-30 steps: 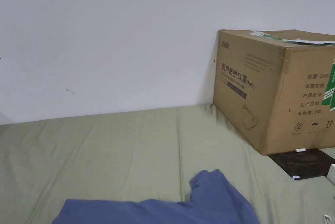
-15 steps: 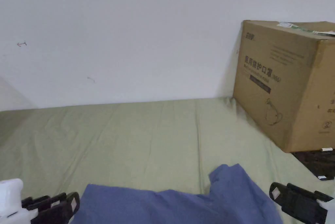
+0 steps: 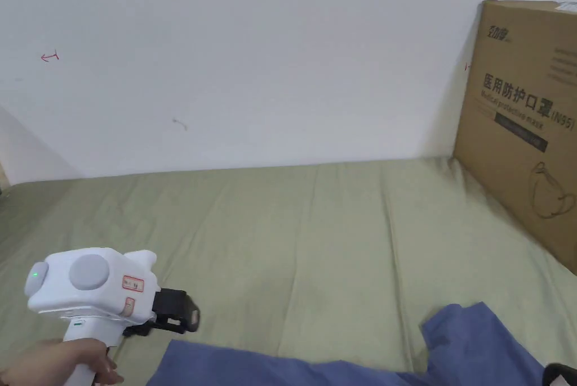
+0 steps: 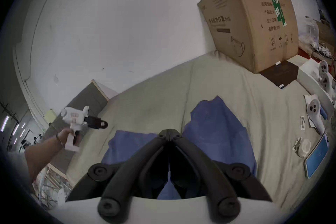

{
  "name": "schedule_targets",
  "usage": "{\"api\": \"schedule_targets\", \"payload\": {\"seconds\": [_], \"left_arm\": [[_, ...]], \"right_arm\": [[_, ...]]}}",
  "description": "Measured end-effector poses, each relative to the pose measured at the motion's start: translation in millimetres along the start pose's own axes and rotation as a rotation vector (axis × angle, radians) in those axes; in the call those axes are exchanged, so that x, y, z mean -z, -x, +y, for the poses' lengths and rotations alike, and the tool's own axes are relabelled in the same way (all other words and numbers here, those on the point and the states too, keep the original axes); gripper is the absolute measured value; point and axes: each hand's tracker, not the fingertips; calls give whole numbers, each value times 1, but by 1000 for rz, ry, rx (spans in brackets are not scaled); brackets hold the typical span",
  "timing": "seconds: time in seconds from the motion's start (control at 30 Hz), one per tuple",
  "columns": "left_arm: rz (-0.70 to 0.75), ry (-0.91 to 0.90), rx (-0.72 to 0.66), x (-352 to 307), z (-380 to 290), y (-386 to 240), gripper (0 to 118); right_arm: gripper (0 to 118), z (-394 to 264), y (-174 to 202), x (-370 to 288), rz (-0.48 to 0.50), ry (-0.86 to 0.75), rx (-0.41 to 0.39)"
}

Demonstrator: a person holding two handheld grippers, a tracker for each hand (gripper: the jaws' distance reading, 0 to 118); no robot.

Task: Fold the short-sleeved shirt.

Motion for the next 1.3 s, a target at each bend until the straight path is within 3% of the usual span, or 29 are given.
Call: {"api": "schedule_targets", "payload": {"seconds": [0.03,0.07,0.23,0.33,0.37,0.4,0.43,0.5,0.53,0.57,0.6,0.63,0.73,0.8,0.87,0.9,0.97,1.0,1.03,1.07,1.13,1.2,1.3], "left_arm": [[8,36,9,12,-3,-1,106],[11,27,20,21,1,4,118],[36,160,12,78,-6,19,113],[140,109,169,65,-22,1,89],[129,88,90,57,-19,0,67],[165,54,63,45,-16,-1,29],[93,29,52,32,-21,-4,1],[53,-55,58,3,-28,-13,1],[52,-71,74,-7,-30,-16,1],[59,-64,87,-16,-33,-18,1],[55,-64,84,-26,-37,-20,1],[46,-65,80,-34,-40,-21,1],[38,-72,84,-51,-49,-24,1],[46,-66,85,-58,-55,-26,1],[44,-58,81,-62,-59,-25,1],[43,-56,78,-65,-61,-26,1],[61,-93,81,-74,-68,-29,1],[70,-118,80,-82,-71,-31,1],[61,-123,67,-88,-74,-33,1],[38,-130,43,-97,-76,-34,1],[35,-143,37,-116,-83,-39,1],[37,-181,52,-142,-89,-47,1],[61,-245,79,-189,-94,-57,1]], "right_arm": [[0,-1,-2,5,-6,14,-4],[0,-2,-6,11,-11,35,-8],[0,-7,-22,31,-51,87,-24],[0,-1,-35,39,-20,102,-22],[0,4,-39,42,9,95,-19],[0,13,-43,46,31,86,-21],[0,22,-47,53,17,88,-24],[0,46,-61,74,-24,101,-22],[19,57,-68,89,-85,119,-11],[88,68,-77,107,-134,157,6],[118,78,-97,134,-184,260,26],[115,82,-108,155,-218,355,17],[114,83,-140,202,-314,427,21],[103,71,-154,226,-376,542,17],[86,60,-149,235,-357,638,2],[85,55,-143,235,-345,654,-31],[80,54,-125,226,-353,637,-188],[59,58,-111,216,-320,627,-223],[14,61,-105,210,-264,633,-190],[0,60,-93,199,-226,598,-132],[0,78,-76,174,-179,544,-154],[0,95,-59,142,-197,432,-194],[0,129,-43,75,-129,266,-121]]}}
